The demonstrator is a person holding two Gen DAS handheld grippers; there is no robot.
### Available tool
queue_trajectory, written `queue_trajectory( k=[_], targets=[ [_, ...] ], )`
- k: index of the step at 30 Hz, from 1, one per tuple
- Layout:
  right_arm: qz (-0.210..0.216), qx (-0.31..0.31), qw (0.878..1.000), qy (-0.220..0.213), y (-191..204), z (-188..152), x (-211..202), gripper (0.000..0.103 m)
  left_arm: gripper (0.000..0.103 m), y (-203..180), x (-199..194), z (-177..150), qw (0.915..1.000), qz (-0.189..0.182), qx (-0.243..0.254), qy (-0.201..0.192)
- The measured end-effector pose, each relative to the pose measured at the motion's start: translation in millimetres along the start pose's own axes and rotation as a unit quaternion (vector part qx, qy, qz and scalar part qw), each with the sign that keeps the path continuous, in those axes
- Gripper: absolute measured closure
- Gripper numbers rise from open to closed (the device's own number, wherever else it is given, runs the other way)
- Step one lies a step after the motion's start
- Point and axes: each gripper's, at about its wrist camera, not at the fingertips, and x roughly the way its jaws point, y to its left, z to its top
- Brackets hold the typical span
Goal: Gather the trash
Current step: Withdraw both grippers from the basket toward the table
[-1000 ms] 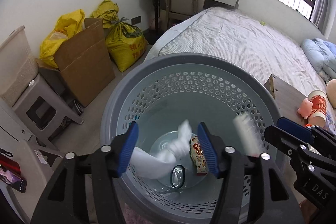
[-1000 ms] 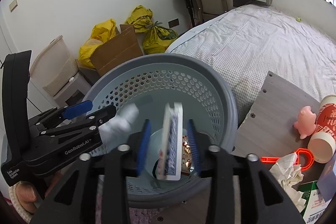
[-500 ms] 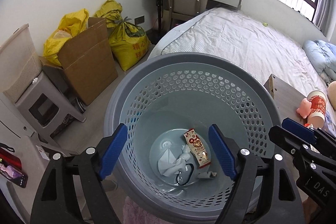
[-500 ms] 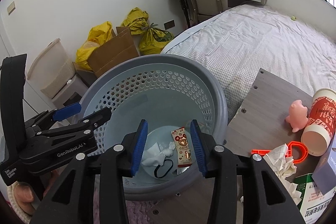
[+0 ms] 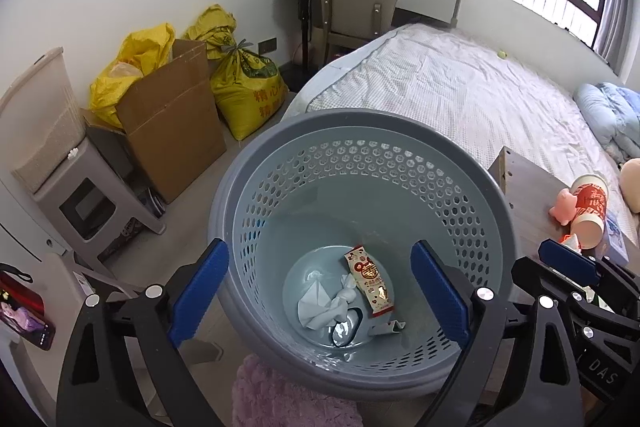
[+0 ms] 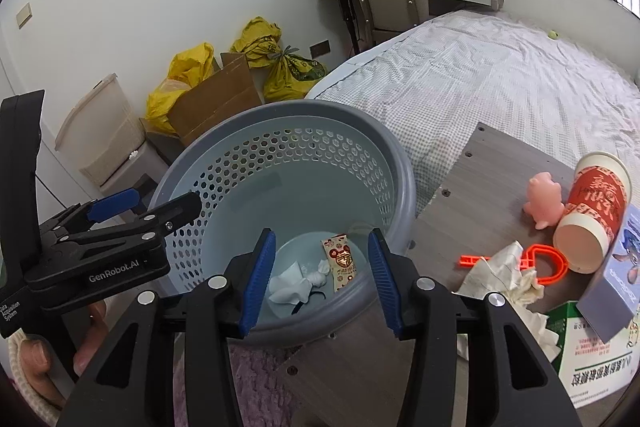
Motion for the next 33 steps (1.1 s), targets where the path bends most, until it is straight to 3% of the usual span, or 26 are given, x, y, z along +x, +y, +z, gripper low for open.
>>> queue_trajectory(
  k=[18, 33],
  targets=[
    [-0.013, 0.02, 0.999, -0.026, -18.8, -23.5, -47.3, 0.051, 0.011, -19.8, -26.7, -17.2, 0.9999, -0.002, 0.012, -0.006],
    [-0.055, 0.06, 0.996, -0.028, -58.9, -63.6, -87.3, 0.051, 0.011, -52.3, -33.5, -28.5, 0.999, -0.019, 0.04, -0.001]
  ],
)
